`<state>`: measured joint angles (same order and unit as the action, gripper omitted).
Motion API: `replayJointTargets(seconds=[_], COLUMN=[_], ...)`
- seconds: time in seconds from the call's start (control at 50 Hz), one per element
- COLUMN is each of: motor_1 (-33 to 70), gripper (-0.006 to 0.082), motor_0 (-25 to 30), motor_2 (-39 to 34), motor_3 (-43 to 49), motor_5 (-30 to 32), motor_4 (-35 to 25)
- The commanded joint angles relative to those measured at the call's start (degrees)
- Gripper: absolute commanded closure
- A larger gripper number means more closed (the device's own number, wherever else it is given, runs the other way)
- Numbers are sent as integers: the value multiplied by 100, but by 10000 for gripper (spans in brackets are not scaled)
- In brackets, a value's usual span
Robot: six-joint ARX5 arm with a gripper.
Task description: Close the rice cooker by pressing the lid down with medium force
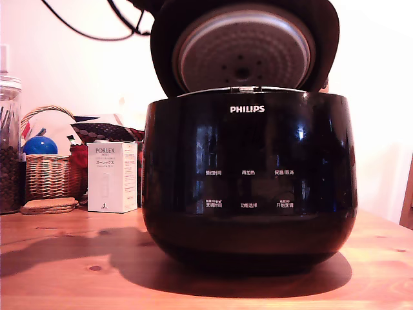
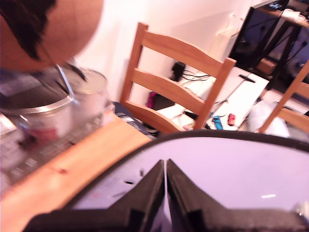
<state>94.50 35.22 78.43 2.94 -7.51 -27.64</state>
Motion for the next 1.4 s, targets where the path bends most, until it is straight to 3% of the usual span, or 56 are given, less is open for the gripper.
replayJointTargets(seconds=[0.0, 0.92, 1.14, 1.38], motor_1=[-79, -763, -761, -748], gripper=[787, 787, 787, 787], motor_0=[103, 699, 772, 844], motor_2=[-361, -3117, -3493, -3921], motor_3=[-208, -3565, -3945, -4319], motor_5=[-111, -433, 181, 455], motor_4=[-31, 820, 1250, 1530])
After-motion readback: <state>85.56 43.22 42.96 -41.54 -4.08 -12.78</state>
